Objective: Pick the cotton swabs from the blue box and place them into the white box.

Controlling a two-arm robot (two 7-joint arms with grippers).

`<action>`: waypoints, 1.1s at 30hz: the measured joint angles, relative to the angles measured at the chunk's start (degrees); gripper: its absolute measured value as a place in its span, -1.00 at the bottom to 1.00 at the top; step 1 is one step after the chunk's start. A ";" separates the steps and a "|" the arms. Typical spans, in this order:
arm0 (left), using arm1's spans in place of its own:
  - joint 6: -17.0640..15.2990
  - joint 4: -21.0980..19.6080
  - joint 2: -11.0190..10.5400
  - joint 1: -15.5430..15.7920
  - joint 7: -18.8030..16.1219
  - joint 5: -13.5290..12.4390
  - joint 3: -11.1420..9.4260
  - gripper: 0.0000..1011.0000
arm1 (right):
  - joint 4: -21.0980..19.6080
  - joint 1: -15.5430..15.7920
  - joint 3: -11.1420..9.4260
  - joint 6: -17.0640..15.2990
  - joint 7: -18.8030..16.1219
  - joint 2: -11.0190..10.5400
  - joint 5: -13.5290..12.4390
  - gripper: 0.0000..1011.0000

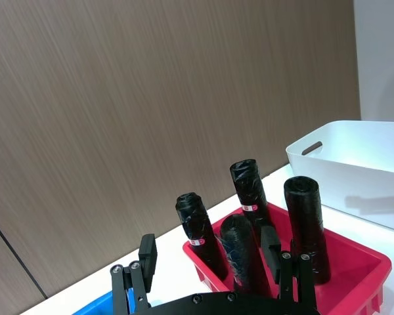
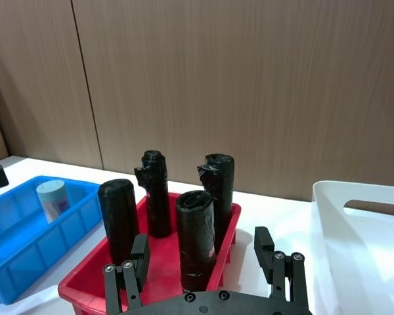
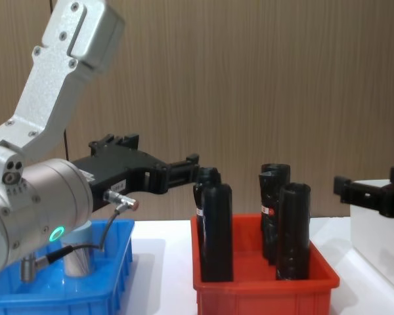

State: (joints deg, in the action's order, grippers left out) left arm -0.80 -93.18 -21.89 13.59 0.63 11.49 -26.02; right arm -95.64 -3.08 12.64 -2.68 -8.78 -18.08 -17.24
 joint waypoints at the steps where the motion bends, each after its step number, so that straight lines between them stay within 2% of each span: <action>1: 0.00 0.00 0.00 0.00 0.00 0.00 0.00 0.99 | 0.60 -0.40 -0.02 -0.10 -0.36 0.13 -0.05 0.98; 9: 0.00 0.00 0.00 0.00 0.00 0.00 0.00 0.99 | 5.94 -3.92 -0.22 -0.73 -4.82 1.07 -1.11 0.98; 18: 0.01 0.00 0.00 0.00 0.00 0.00 0.00 0.99 | 13.40 -8.76 -0.54 -0.65 -11.74 2.12 -2.81 0.98; 22: 0.01 0.01 0.00 0.00 0.00 -0.01 0.00 0.99 | 17.26 -11.19 -0.68 -0.04 -14.79 2.63 -3.36 0.98; 33: 0.01 0.00 0.00 0.00 0.00 -0.01 -0.01 0.99 | 25.68 -16.21 -0.90 1.69 -20.07 3.65 -4.10 0.98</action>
State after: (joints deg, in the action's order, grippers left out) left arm -0.79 -93.17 -21.89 13.59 0.63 11.48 -26.03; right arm -69.97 -19.29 11.74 -0.99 -28.85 -14.44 -21.33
